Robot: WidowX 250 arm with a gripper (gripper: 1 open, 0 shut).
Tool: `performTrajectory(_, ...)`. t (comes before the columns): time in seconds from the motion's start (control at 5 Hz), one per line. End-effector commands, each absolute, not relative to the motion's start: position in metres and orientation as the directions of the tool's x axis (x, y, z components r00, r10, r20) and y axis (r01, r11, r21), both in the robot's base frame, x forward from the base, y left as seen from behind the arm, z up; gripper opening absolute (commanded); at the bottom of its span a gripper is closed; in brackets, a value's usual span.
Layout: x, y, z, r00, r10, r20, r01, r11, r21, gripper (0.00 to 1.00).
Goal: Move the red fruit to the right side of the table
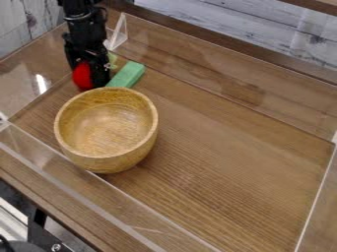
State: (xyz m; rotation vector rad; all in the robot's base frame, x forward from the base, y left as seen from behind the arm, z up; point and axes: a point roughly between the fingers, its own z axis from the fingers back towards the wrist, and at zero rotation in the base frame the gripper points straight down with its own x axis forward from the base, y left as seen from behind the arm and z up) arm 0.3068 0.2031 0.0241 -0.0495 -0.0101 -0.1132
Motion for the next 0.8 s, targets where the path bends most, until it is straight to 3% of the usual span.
performTrajectory(0.0,0.312,0.215,0.048,0.989,-0.135,0.067,0.136,0.991,-0.014,1.0)
performTrajectory(0.2,0.314,0.217,0.05,0.983,-0.17,0.073,0.171,0.985,-0.02,1.0)
performTrajectory(0.4,0.314,0.203,0.083,0.978,-0.163,0.133,0.165,0.986,-0.003,0.0)
performTrajectory(0.6,0.327,0.188,0.125,0.966,-0.166,0.2,0.166,0.986,0.018,0.0)
